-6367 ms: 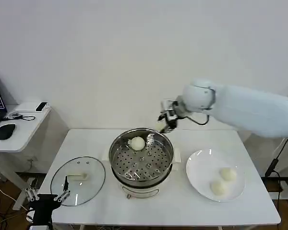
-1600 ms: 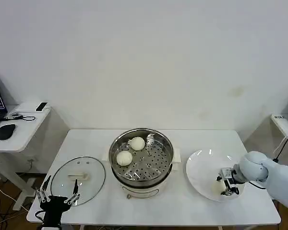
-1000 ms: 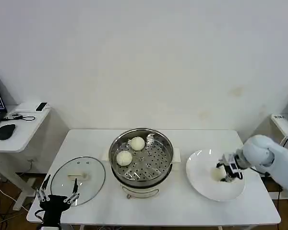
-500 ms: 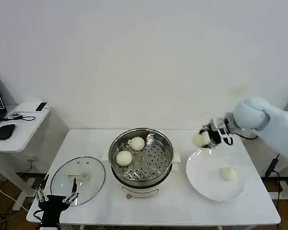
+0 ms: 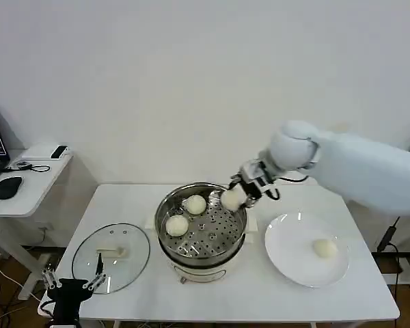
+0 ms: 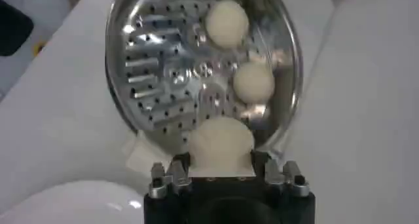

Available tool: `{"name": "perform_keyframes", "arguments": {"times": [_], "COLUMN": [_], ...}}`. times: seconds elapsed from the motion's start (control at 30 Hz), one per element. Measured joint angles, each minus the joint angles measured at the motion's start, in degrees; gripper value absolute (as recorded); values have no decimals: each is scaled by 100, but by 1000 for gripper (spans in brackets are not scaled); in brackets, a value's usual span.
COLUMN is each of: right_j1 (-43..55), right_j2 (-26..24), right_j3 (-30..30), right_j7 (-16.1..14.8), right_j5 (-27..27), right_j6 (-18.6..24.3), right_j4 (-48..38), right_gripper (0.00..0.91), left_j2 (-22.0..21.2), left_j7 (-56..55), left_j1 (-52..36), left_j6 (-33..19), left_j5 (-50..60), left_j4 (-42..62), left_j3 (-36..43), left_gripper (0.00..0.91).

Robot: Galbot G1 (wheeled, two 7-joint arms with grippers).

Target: Take steamed baozi put them in steamer then cover it.

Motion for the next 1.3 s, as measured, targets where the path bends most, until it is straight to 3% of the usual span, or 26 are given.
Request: {"name": "perform_keyframes", "arguments": {"times": [0.27,0.5,0.83,1.17,1.3], "right_j1": [44,-17,-140,-167,-173], "right_j2": [870,1286,1503,1491,1471], "right_j3": [-378,-642,-850,-952,-967], "right_j7": [-64,-151,-227,-295,-306], "right_j5": [-190,-565,-1048,-1275,-1323], "right_j6": [480,967,1601,1917,1975], "right_j4": [-131,-251,-247,-107,-58], "right_gripper": [635,635,635,635,715], "left_j2": [-101,-164,-196,-193,-191], "left_j7": [-23,-39,-58,-62,-64], "left_j1": [70,109,77,66,79], "left_j6": [-14,-23,-37,-38,-44], "left_j5": [-25,-51,-59,-59,-60], "left_j4": [-32,-52,28,44,41], "left_j3": [-107,-158,-149,-133,-133], "left_gripper": [907,907,907,907,907]}}
